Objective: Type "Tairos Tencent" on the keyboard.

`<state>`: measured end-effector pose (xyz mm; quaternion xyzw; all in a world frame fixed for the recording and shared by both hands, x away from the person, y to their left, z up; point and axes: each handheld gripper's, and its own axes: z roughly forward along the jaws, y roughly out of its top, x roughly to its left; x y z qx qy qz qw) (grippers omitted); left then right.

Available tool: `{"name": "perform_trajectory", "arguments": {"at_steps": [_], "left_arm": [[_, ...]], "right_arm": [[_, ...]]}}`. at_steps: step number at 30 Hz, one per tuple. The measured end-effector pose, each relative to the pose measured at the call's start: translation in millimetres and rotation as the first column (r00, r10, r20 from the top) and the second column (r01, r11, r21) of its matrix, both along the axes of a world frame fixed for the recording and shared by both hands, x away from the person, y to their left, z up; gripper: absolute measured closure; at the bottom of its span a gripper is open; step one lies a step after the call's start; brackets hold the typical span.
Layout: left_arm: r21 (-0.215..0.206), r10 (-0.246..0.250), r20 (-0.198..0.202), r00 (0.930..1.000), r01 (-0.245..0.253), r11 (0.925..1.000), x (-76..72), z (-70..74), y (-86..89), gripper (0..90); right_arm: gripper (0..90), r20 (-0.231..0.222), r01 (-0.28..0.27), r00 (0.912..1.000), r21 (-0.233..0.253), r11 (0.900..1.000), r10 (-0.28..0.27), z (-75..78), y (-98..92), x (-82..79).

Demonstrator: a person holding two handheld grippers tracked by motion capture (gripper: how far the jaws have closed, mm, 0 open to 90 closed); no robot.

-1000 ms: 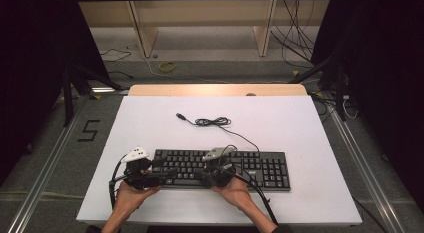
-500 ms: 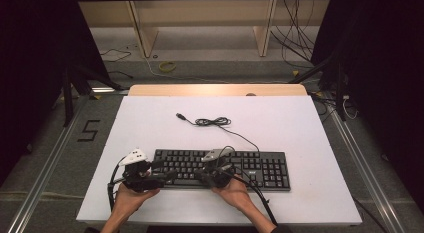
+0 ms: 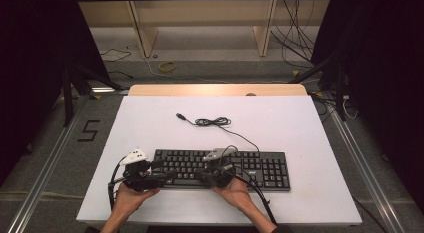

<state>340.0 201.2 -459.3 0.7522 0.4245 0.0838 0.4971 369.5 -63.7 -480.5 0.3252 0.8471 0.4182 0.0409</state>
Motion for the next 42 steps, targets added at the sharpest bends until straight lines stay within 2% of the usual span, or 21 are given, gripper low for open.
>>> {"name": "perform_trajectory", "arguments": {"at_steps": [9,14,18,24,32,42], "left_arm": [[0.012,-0.003,-0.001,1.0,0.003,0.9999,2.1,-1.0,-0.8,29.1],[0.013,0.0,-0.001,1.0,0.0,0.9999,3.2,-1.5,-0.4,29.5],[0.02,-0.004,-0.001,1.0,0.004,0.9998,4.1,-1.7,-0.6,29.8],[0.037,0.017,-0.004,0.9999,-0.016,0.9992,6.1,-2.4,-1.6,32.0],[0.039,0.031,-0.015,0.9994,-0.03,0.9988,10.0,-2.3,-1.5,42.0],[0.063,-0.002,-0.015,0.9999,0.003,0.998,12.8,-3.4,-5.7,58.3]], "right_arm": [[83.0,0.007,0.015,0.9999,0.044,0.999,-0.015,6.9,-9.0,0.3],[78.8,-0.004,0.022,0.9998,0.076,0.997,-0.022,10.2,-14.3,0.6],[71.5,-0.002,0.023,0.9997,0.091,0.996,-0.023,13.1,-18.4,-0.4],[54.3,-0.006,0.028,0.9996,0.109,0.994,-0.028,16.4,-23.8,-1.6],[46.1,0.0,0.032,0.9995,0.12,0.992,-0.033,19.4,-30.0,-4.8],[39.6,0.019,0.039,0.9989,0.13,0.991,-0.042,22.3,-36.9,-9.4]]}}
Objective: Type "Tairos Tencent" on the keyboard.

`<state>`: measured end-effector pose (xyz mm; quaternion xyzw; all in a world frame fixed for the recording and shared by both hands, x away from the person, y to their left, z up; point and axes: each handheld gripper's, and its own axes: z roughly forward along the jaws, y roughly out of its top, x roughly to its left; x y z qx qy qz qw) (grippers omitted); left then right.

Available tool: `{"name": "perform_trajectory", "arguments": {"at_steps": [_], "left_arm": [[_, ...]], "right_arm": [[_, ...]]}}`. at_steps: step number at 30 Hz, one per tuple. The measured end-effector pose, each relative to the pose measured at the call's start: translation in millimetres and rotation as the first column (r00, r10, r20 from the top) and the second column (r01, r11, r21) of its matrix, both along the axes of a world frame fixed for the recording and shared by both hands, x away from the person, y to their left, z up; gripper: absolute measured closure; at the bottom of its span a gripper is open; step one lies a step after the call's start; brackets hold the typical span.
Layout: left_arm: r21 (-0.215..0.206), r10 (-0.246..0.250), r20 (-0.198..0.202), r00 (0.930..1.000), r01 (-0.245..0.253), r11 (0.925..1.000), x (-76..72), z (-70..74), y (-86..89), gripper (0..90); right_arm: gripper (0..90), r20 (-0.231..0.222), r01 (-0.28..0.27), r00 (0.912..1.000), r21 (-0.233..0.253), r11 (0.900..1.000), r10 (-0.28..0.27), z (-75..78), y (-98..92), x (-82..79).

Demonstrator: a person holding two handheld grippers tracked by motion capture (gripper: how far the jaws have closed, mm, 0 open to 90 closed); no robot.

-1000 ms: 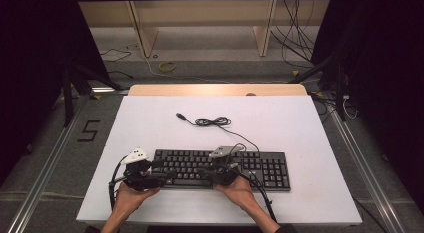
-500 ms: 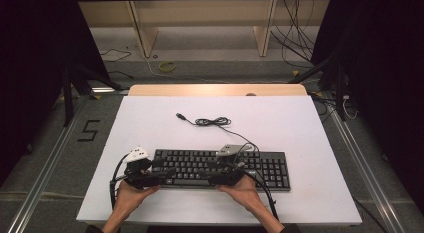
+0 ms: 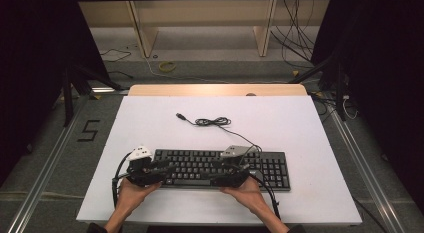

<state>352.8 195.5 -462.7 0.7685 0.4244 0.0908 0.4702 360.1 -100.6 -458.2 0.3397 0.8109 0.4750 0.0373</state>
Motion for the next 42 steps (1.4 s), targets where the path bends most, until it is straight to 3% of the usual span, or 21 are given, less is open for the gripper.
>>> {"name": "perform_trajectory", "arguments": {"at_steps": [5,13,20,36,42], "left_arm": [[0.006,-0.014,-0.002,0.9999,0.014,0.9999,0.5,-0.4,-1.6,67.8],[0.049,-0.039,-0.008,0.9992,0.04,0.998,2.1,-2.4,-6.1,82.3],[0.069,-0.067,-0.011,0.9977,0.068,0.9954,4.0,-3.7,-9.8,89.1],[0.105,-0.106,-0.039,0.9936,0.109,0.9885,7.1,-7.0,-18.0,89.3],[0.129,-0.128,-0.073,0.989,0.137,0.9822,9.0,-10.9,-23.6,89.3]], "right_arm": [[37.6,0.01,0.003,0.9999,0.005,1.0,-0.003,1.4,-4.6,-3.8],[35.8,0.02,0.004,0.9998,0.008,1.0,-0.005,2.8,-9.7,-8.9],[34.6,0.028,0.004,0.9996,0.01,1.0,-0.004,3.3,-11.8,-12.5],[33.7,0.022,0.0,0.9998,0.007,1.0,0.0,2.5,-13.7,-16.6],[32.4,0.025,-0.002,0.9997,0.007,1.0,0.002,2.7,-14.1,-18.1]]}}
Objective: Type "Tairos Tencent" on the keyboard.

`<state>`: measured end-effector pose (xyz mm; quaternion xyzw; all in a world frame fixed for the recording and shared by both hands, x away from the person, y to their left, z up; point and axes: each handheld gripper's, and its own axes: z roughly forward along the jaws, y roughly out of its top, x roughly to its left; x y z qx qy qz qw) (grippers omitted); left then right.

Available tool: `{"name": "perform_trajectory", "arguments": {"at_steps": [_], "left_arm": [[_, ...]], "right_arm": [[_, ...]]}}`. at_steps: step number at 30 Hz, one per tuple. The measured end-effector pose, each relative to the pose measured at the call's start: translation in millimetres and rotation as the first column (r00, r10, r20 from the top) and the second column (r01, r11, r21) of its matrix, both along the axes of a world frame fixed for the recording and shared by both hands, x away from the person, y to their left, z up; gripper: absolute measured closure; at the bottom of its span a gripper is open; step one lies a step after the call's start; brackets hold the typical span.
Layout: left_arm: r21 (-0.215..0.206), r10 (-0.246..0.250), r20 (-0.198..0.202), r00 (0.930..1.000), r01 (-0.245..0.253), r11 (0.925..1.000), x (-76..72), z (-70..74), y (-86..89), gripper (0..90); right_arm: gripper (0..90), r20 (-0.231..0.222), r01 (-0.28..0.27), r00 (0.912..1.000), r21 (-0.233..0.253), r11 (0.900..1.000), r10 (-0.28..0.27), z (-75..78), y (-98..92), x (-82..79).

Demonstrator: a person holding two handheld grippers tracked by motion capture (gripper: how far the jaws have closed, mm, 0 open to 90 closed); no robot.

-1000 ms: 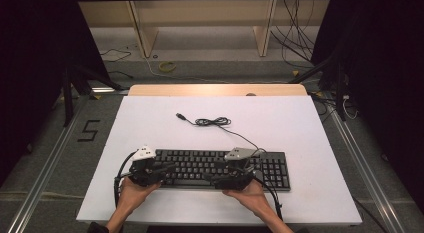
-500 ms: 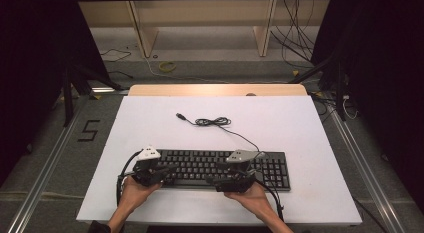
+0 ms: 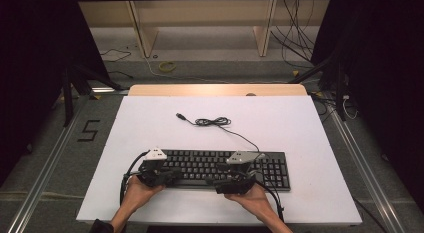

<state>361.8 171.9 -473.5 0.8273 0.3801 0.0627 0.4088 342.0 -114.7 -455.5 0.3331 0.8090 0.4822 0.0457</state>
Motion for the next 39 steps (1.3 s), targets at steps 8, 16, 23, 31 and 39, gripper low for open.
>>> {"name": "perform_trajectory", "arguments": {"at_steps": [8,16,23,31,39], "left_arm": [[0.027,-0.01,-0.015,0.9998,0.011,0.9996,0.9,-2.4,-3.7,89.3],[0.044,-0.002,-0.025,0.9997,0.003,0.999,2.4,-5.7,-4.1,89.5],[0.049,-0.001,-0.028,0.9996,0.002,0.9988,2.5,-5.1,-4.6,89.6],[0.007,0.002,-0.011,0.9999,-0.002,1.0,1.1,1.6,-1.8,85.2],[-0.079,0.033,-0.003,0.9995,-0.033,0.9964,2.4,7.5,6.1,71.1]], "right_arm": [[31.6,-0.002,0.002,1.0,0.003,1.0,-0.002,1.1,-2.0,-2.1],[31.6,0.002,0.004,1.0,0.005,1.0,-0.004,1.8,-3.7,-2.9],[31.6,0.002,0.007,1.0,0.005,1.0,-0.007,2.4,-4.8,-3.3],[31.6,0.0,0.01,1.0,0.007,1.0,-0.01,2.4,-5.6,-2.8],[31.5,-0.001,0.009,1.0,0.007,1.0,-0.009,1.8,-5.0,-2.9]]}}
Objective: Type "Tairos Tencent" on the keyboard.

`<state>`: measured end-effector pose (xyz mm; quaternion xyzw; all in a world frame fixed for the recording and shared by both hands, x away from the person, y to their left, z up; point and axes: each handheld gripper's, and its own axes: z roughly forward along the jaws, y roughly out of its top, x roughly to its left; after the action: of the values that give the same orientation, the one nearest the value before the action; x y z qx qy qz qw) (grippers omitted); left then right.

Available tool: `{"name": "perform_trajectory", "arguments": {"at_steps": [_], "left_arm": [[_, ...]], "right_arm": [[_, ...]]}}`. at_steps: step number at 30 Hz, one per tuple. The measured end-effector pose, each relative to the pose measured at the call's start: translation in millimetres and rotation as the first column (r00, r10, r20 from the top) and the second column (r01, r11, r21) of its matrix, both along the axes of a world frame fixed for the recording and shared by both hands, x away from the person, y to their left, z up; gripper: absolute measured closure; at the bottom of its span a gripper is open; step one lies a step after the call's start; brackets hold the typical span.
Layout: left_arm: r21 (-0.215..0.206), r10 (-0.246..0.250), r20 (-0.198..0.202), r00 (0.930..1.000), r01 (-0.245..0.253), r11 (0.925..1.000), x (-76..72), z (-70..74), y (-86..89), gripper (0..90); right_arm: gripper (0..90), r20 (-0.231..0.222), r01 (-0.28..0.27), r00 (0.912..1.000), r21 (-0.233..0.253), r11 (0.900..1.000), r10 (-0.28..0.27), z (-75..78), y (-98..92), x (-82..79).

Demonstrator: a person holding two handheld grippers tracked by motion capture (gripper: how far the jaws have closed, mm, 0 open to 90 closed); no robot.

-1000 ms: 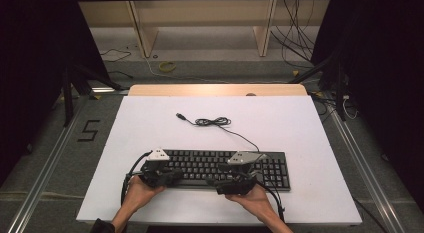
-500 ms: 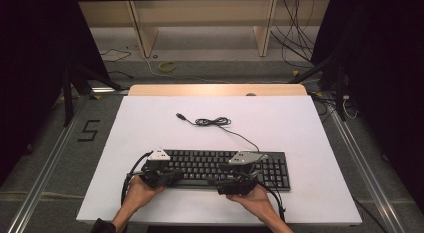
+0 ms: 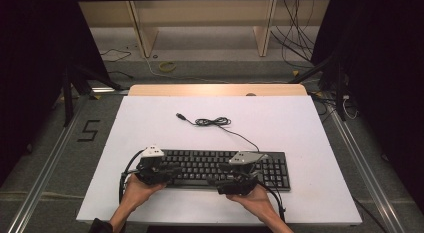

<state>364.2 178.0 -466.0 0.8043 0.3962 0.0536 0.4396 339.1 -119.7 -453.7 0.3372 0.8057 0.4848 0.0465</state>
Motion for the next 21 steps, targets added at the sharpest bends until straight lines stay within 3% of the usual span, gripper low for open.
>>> {"name": "perform_trajectory", "arguments": {"at_steps": [9,21], "left_arm": [[-0.033,0.059,0.004,0.9983,-0.058,0.9977,4.8,4.1,5.0,45.5],[-0.057,0.105,0.012,0.9944,-0.104,0.993,11.6,7.9,12.2,33.2]], "right_arm": [[31.1,-0.003,0.0,1.0,-0.002,1.0,0.0,-1.5,0.8,0.0],[30.6,0.0,0.0,1.0,0.001,1.0,0.0,-1.0,0.6,-0.4]]}}
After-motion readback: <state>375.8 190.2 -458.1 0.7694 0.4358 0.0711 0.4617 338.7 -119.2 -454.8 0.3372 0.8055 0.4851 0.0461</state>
